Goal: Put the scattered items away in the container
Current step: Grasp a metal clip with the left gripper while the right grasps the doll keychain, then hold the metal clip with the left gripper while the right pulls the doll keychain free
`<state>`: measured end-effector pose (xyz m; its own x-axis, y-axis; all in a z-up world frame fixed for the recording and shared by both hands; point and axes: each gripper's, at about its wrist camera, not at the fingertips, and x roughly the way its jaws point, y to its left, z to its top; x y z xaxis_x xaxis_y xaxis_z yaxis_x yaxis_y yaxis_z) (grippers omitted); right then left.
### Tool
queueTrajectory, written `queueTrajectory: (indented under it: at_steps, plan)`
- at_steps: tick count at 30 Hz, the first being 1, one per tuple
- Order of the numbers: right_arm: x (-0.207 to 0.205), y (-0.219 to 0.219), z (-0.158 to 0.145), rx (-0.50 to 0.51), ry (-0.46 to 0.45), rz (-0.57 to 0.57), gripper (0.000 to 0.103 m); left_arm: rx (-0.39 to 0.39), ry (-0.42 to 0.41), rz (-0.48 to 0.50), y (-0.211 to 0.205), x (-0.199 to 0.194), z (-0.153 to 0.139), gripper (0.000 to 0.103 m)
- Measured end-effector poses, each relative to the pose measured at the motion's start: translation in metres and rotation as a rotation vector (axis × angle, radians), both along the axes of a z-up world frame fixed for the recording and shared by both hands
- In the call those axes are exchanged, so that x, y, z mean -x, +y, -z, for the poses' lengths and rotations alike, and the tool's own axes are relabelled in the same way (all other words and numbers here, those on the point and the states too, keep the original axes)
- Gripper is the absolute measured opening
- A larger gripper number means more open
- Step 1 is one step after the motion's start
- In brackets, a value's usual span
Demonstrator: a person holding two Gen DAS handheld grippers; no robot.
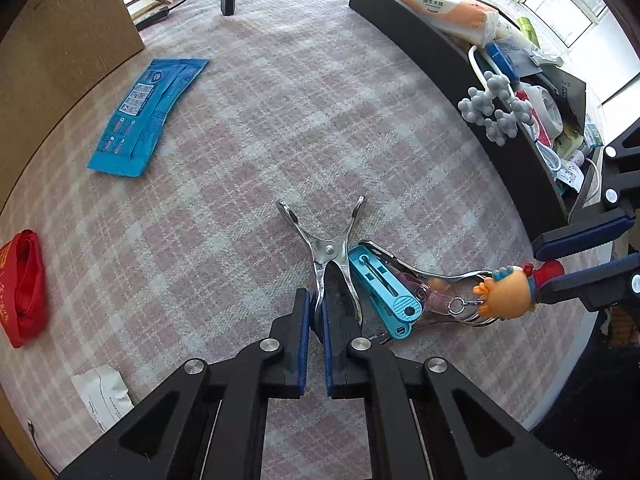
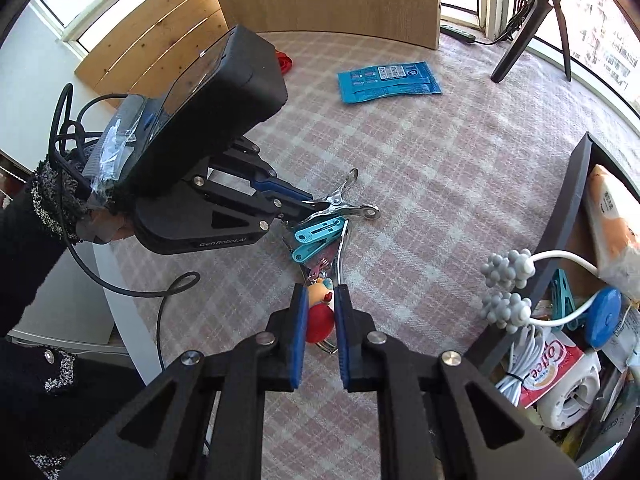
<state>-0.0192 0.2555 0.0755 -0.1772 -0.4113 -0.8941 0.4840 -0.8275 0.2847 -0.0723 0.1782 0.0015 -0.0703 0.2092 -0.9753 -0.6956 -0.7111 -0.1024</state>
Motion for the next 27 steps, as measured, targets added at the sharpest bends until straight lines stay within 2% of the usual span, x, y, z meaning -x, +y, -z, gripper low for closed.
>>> queueTrajectory:
  at_steps: [2,7,9,12,13,14,16,27]
  plan:
    - [-0.001,0.002,-0.005,0.015,0.004,0.007,0.000,0.011,0.020,-0.012,0.000,0.000,-0.001,0.004]
    - [0.000,0.009,-0.016,0.021,0.030,0.024,0.000,0.005,0.039,-0.055,-0.011,0.001,-0.007,0.004]
    - [0.003,0.010,-0.011,0.022,0.014,0.033,0.000,0.003,0.052,-0.071,-0.016,0.001,-0.011,0.004]
    - [-0.004,0.005,0.002,0.004,-0.056,-0.033,0.001,0.004,0.073,-0.097,-0.021,-0.003,-0.016,0.004]
    - [-0.007,0.002,0.005,-0.020,-0.057,-0.039,0.004,0.002,0.077,-0.103,-0.023,-0.005,-0.017,0.004]
    - [-0.011,-0.001,0.009,-0.048,-0.056,-0.052,0.018,-0.001,0.077,-0.107,-0.024,-0.007,-0.018,0.004]
    - [-0.018,-0.005,0.014,-0.079,-0.027,-0.082,0.029,-0.008,0.076,-0.114,-0.027,-0.011,-0.018,0.004]
    - [-0.019,-0.023,0.041,-0.203,0.000,-0.152,0.028,-0.026,0.081,-0.160,-0.030,-0.013,-0.013,0.004]
